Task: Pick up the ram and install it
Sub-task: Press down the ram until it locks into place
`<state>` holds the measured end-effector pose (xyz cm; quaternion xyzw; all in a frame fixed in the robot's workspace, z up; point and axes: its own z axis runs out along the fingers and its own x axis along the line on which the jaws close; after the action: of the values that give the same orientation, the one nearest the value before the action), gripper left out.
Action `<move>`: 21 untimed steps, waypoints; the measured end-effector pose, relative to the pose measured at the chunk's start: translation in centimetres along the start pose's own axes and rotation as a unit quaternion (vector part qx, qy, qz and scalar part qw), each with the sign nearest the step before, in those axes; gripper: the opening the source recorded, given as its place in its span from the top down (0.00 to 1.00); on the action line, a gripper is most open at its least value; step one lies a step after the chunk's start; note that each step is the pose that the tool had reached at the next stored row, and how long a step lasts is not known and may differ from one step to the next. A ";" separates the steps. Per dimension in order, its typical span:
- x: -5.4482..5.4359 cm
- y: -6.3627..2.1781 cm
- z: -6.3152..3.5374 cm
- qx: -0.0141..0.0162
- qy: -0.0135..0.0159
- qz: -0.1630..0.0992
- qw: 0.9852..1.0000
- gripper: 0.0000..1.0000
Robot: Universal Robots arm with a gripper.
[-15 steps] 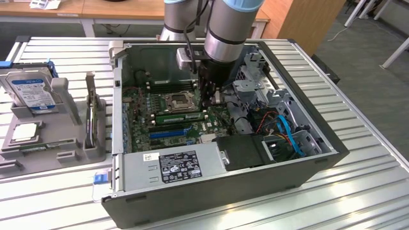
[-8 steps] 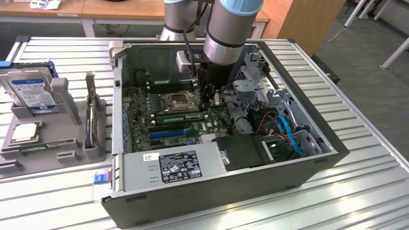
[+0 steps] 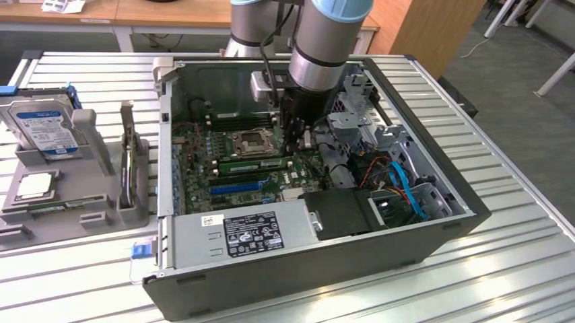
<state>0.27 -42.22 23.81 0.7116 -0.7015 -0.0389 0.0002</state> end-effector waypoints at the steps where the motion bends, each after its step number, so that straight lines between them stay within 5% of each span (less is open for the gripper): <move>1: 0.0 0.00 0.00 0.000 0.000 0.000 1.000 0.90; 21: -0.2 -0.06 0.69 0.000 0.000 0.000 1.000 0.90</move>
<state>0.29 -41.98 23.12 0.7116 -0.7015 -0.0389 0.0002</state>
